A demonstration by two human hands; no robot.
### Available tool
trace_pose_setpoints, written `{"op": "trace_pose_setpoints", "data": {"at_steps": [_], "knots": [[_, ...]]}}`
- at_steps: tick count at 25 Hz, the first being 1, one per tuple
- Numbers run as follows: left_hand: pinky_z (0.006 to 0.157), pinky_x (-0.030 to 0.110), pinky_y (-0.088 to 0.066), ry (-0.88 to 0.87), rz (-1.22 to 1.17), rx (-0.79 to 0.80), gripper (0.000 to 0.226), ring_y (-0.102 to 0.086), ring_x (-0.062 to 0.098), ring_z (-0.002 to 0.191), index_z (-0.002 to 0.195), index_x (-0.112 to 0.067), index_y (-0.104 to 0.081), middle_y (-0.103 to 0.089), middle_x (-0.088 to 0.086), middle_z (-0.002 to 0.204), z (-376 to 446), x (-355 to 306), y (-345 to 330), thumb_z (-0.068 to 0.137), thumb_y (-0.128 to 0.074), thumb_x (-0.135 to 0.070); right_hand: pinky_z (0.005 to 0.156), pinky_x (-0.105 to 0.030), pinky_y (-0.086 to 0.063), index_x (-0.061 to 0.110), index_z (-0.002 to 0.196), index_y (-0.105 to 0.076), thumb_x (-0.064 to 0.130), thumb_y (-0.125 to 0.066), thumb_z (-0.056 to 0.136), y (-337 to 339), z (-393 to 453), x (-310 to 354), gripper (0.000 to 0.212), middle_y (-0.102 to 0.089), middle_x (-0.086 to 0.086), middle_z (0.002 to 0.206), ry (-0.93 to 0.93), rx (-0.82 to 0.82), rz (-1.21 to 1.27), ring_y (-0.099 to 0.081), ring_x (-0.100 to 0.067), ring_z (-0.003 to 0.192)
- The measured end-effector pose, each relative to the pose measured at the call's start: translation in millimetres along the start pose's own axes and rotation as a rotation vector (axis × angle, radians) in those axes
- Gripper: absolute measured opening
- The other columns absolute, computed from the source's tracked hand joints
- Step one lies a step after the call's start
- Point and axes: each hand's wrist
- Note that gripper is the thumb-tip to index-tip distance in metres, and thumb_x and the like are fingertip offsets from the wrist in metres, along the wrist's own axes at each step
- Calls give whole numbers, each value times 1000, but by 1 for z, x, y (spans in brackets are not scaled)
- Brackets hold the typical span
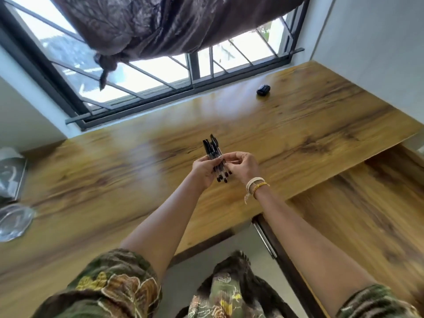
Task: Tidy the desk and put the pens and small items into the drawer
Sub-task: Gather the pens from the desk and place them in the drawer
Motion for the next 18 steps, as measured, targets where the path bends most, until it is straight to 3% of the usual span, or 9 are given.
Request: {"op": "trace_pose_setpoints", "data": {"at_steps": [4,10,14,18], "knots": [[56,31,-58,28,6,3,8,-65,23,60,83,3,-64,-64,16,78,-33,12,25,86,-60,10,66,-9,-53,7,97,-75,-1,-74,76,-11,-38,-8,22,-74,-6,89,-3,29,-1,-67,-11,76],[57,34,-60,1,2,-41,7,-66,26,68,85,3,-63,-66,16,82,-60,25,23,85,-63,10,66,-25,-56,14,95,-75,4,-69,81,1,-63,-20,18,-70,-3,80,-85,116,88,-61,-12,69],[71,38,-60,-86,-79,-43,10,-68,24,73,89,0,-64,-67,13,82,-72,35,10,83,-65,9,66,-34,-51,5,84,-63,12,-54,93,11,-85,-16,15,-63,-11,79,-460,47,566,-59,-22,70],[78,39,-57,-181,-95,13,14,-68,22,78,91,-1,-65,-68,11,86,-95,59,-16,83,-63,11,96,-42,-48,-9,116,-48,38,-39,100,53,-104,-26,51,-55,-26,114,-806,264,916,-58,-38,111]]}}
Point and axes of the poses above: each hand's wrist, its own z-axis towards the middle knuckle, its own y-axis out of the back of the hand, x = y × z
